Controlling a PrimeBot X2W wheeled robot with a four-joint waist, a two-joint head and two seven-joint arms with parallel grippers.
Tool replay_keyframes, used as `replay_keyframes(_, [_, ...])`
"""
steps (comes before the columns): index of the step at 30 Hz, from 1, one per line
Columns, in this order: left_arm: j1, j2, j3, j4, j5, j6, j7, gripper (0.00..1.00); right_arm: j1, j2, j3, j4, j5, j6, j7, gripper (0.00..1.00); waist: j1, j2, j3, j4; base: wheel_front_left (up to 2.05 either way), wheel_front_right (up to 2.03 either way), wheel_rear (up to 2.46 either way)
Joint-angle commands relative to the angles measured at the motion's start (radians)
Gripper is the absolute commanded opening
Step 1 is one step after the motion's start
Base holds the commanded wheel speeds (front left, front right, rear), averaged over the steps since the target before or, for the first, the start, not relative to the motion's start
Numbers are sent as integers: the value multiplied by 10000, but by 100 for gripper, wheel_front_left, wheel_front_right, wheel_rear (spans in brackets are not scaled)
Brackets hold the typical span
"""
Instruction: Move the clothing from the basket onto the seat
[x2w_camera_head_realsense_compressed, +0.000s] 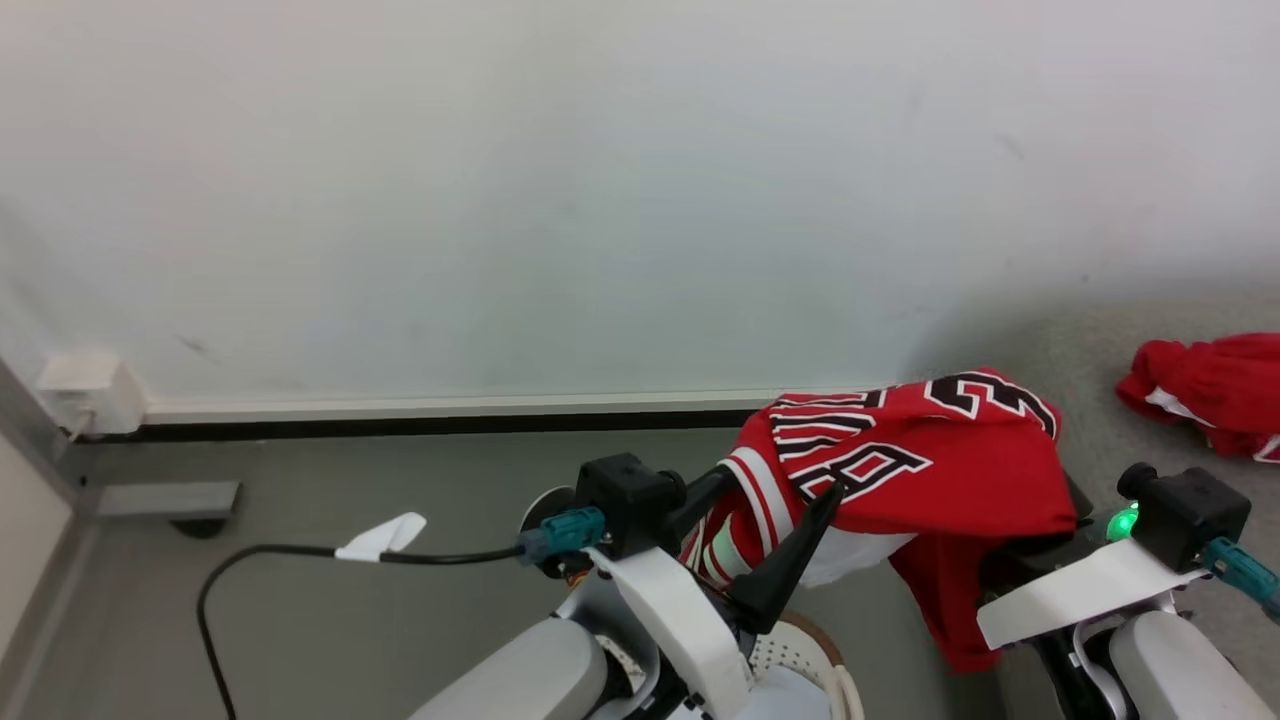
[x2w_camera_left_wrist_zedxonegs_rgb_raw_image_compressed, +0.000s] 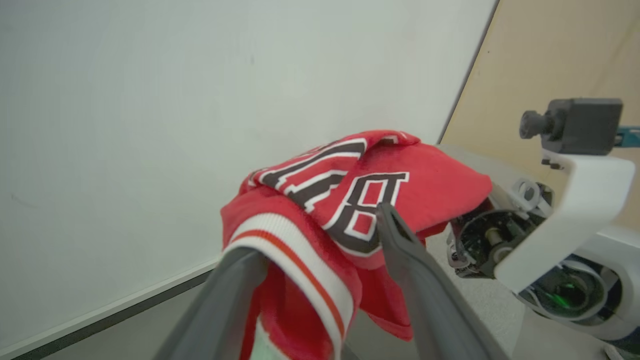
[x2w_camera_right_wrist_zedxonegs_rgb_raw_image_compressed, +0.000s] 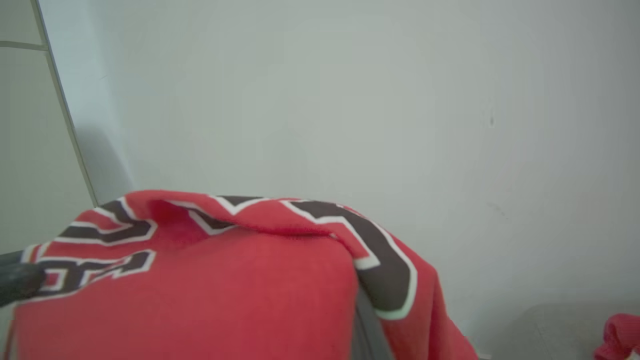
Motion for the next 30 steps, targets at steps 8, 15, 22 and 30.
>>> replay_keyframes(8, [168,212,24,-248,295,13,-521,100,-130,-497,-600,-723,-409,-22,0,0,0,0,324,-1875,0,0,0])
replay_keyframes(15, [78,344,-61,-190,453,-61,-687,100,72,-824,-1664,-1340,-530,-22,2,0,0,0,596,-3200,0,0,0])
replay_keyframes(22, [-74,532,-158,-72,653,-49,-713,100,429,-837,-2343,-1919,-713,-22,2,0,0,0,885,-4288,0,0,0])
replay_keyframes(30, [-321,678,-352,36,899,-113,-662,100,714,-566,-2740,-2300,-830,-23,2,0,0,0,1299,-5011,0,0,0])
